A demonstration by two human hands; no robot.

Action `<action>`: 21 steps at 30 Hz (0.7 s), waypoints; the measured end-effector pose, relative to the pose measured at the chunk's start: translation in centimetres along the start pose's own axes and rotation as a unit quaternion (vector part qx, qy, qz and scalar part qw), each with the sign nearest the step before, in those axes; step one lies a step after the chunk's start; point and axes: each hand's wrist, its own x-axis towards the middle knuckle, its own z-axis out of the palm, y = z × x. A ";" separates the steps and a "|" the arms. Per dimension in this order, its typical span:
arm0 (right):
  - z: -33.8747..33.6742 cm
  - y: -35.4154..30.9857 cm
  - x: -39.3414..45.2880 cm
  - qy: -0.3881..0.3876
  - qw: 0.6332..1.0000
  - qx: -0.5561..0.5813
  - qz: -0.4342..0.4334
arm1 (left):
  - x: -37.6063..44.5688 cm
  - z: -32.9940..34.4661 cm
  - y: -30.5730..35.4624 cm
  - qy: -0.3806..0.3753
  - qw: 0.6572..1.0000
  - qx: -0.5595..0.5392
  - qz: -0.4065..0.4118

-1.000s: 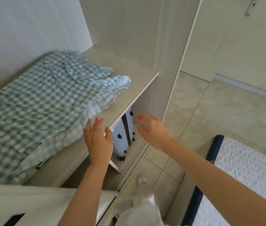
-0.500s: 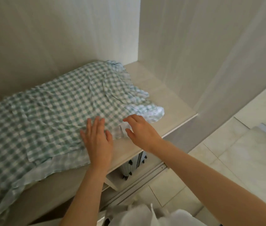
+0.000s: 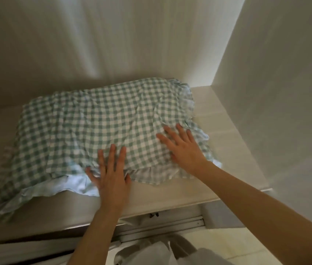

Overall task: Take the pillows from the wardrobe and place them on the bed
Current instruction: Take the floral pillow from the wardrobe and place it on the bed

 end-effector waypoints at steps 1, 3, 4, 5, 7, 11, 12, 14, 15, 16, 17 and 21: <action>0.3 0.5 0.2 0.005 1.000 -0.012 -0.002 | 0.2 0.0 0.4 0.006 1.000 0.004 -0.013; 0.7 1.1 0.5 0.013 0.999 -0.032 0.003 | 0.8 -0.1 1.1 0.021 0.999 0.016 -0.020; 0.9 1.3 0.7 0.015 0.999 -0.039 0.007 | 1.3 -0.1 1.2 0.028 0.999 0.025 -0.011; 1.0 1.5 0.8 0.018 0.999 -0.041 0.009 | 1.8 -0.1 1.3 0.033 0.999 0.034 0.002; 0.9 1.6 1.2 0.027 0.999 -0.039 0.011 | 2.7 -0.2 1.1 0.032 0.998 0.051 0.024; 0.6 1.5 1.8 0.053 0.998 -0.043 0.007 | 3.3 0.0 0.5 0.020 0.996 0.068 0.050; 0.5 1.4 1.8 0.062 0.997 -0.044 0.003 | 3.3 0.0 0.3 0.020 0.996 0.070 0.052; 0.3 1.3 1.7 0.082 0.996 -0.041 -0.006 | 3.1 0.1 0.2 0.016 0.995 0.078 0.053; 0.2 1.2 1.7 0.096 0.995 -0.038 -0.010 | 3.1 0.1 0.2 0.013 0.995 0.082 0.052; 0.0 1.0 1.7 0.114 0.993 -0.035 -0.014 | 3.0 0.0 0.3 0.008 0.995 0.085 0.050; -0.1 0.9 1.7 0.130 0.991 -0.030 -0.018 | 3.0 -0.1 0.4 0.003 0.995 0.088 0.047; -1.0 0.7 1.3 0.179 0.983 -0.005 -0.030 | 2.7 -0.8 0.6 -0.003 0.994 0.097 0.044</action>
